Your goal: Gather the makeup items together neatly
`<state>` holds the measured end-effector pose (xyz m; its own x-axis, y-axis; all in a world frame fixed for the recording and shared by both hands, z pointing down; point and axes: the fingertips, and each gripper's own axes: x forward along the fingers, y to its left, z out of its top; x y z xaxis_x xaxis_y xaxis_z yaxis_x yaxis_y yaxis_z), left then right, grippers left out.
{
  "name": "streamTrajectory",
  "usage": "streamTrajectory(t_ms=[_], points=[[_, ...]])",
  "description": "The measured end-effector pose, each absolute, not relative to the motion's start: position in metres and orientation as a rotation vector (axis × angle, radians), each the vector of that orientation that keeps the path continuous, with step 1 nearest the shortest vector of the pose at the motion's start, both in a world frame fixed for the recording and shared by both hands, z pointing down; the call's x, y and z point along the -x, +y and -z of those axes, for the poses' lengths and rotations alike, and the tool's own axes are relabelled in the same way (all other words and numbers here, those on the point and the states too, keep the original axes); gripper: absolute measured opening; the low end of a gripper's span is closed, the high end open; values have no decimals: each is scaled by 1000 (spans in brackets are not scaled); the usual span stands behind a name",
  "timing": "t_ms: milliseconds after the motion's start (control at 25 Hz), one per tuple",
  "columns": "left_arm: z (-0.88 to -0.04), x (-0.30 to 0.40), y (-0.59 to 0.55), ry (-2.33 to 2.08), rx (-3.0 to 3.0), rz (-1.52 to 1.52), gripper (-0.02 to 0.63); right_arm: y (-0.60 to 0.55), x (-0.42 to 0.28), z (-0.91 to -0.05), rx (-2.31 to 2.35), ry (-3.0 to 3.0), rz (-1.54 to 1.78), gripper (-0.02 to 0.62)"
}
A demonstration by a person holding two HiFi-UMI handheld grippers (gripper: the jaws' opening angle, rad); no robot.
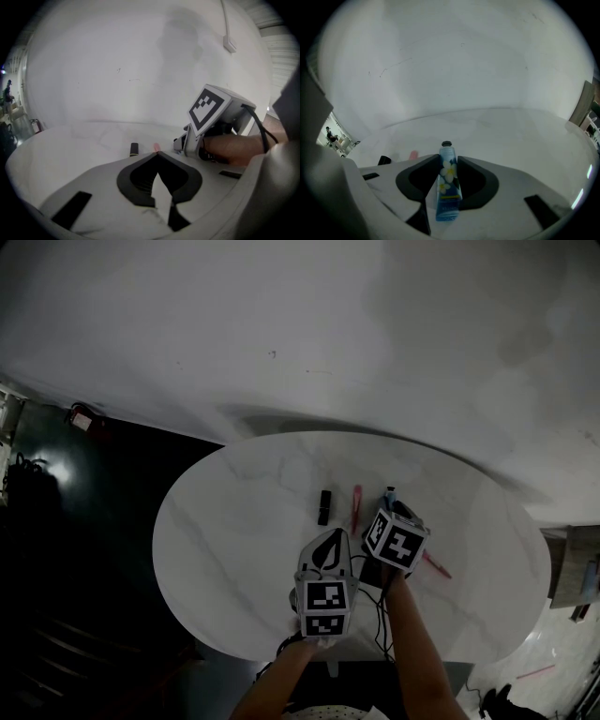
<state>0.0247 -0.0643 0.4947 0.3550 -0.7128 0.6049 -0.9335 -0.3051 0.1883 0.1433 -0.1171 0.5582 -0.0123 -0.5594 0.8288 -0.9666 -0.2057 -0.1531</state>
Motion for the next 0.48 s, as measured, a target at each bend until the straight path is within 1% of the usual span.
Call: streamTrajectory(t_ms=[480], points=[[-496,-22,-63,-1433,-2103,-566,38,-117,-146,-558,-1832,-1570,-1160,150]])
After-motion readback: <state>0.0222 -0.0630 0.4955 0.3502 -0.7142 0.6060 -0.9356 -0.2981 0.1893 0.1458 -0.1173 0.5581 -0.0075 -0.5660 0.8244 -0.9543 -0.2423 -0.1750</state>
